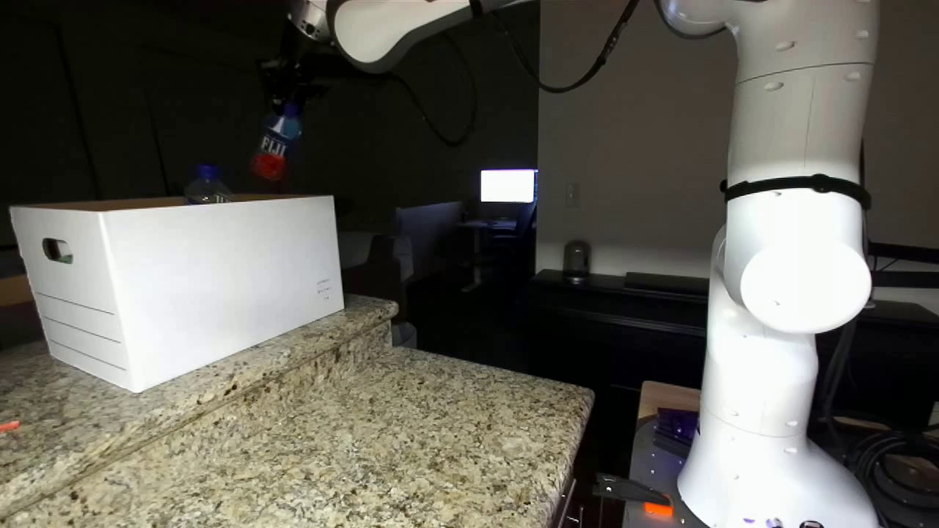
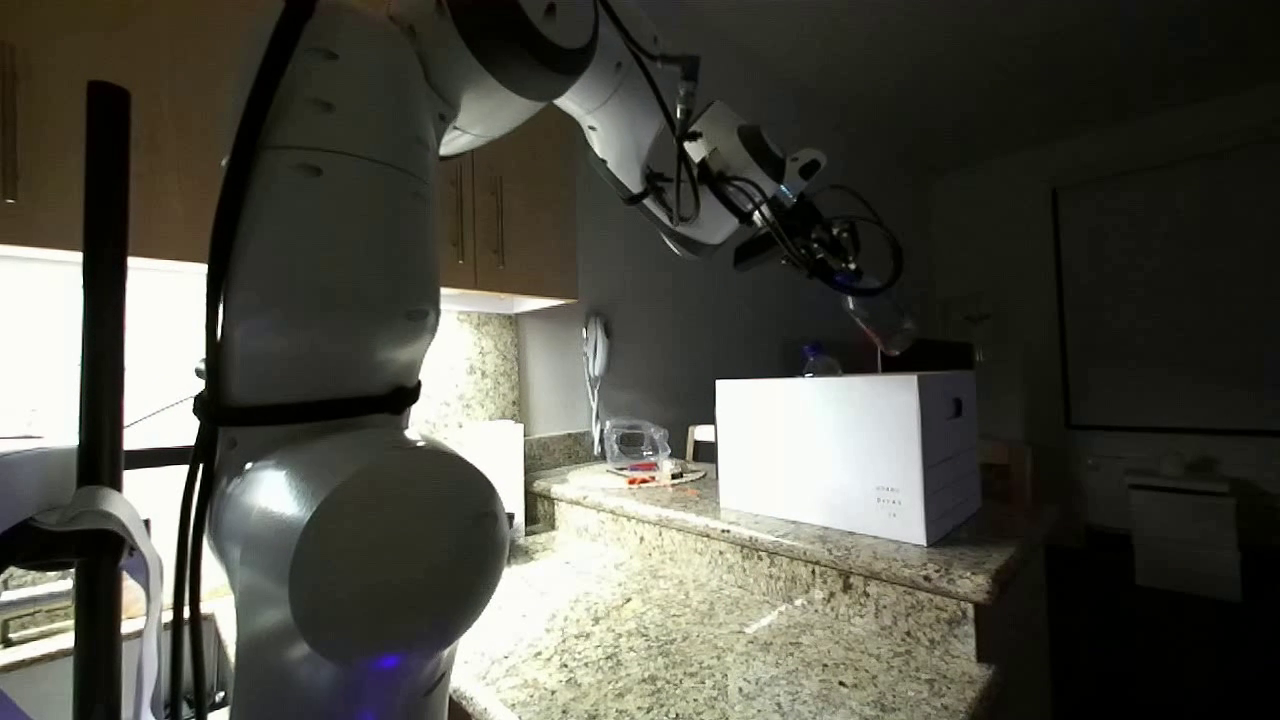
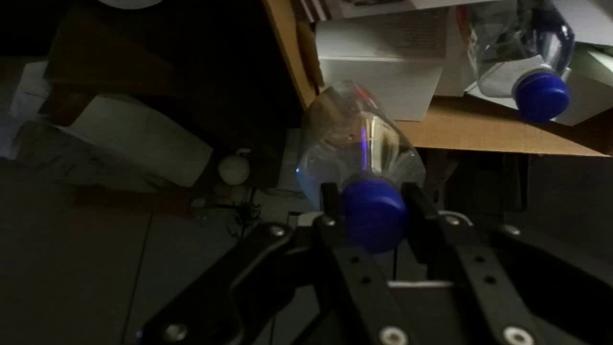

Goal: Place two empty water bottles inside the white storage box

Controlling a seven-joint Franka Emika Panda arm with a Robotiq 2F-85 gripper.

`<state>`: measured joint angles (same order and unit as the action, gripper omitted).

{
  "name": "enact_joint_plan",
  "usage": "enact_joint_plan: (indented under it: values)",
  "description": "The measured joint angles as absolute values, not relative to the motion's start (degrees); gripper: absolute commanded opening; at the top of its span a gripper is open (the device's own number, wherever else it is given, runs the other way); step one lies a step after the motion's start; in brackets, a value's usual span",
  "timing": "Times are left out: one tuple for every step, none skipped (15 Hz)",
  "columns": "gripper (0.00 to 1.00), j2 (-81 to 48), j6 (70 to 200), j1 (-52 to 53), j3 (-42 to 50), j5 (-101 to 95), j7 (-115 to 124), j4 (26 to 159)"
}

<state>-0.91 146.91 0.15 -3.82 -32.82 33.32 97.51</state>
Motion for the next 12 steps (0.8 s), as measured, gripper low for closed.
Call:
enact_joint_plan:
  values:
    - [0.14,-1.61,148.08,0.26,-3.65,-29.91,31.96,97.48]
    - [0.14,-2.07,148.76,0.37,-3.62,-26.85,30.36,97.46]
    - [0.14,-2.32,148.81,0.57,-3.62,-23.52,28.43,97.42]
    - [0.14,-2.44,148.72,0.89,-3.63,-19.52,25.93,97.39]
    - [0.14,-2.55,148.39,1.18,-3.7,-15.3,23.05,97.31]
    - [0.14,-2.71,147.49,1.46,-3.74,-11.78,20.66,97.05]
    - [0.14,-2.86,145.79,1.66,-3.7,-9.17,18.89,96.6]
    - [0.14,-3.02,143.95,1.68,-3.66,-7.33,17.73,96.09]
    - [0.14,-3.2,142.04,1.68,-3.53,-6.19,17.05,95.52]
    - [0.14,-3.41,140.31,1.68,-3.33,-5.77,16.93,94.97]
    - [0.14,-3.68,138.74,1.67,-3.09,-5.55,16.93,94.45]
    - [0.14,-4.03,137.29,1.66,-2.84,-5.25,16.93,93.91]
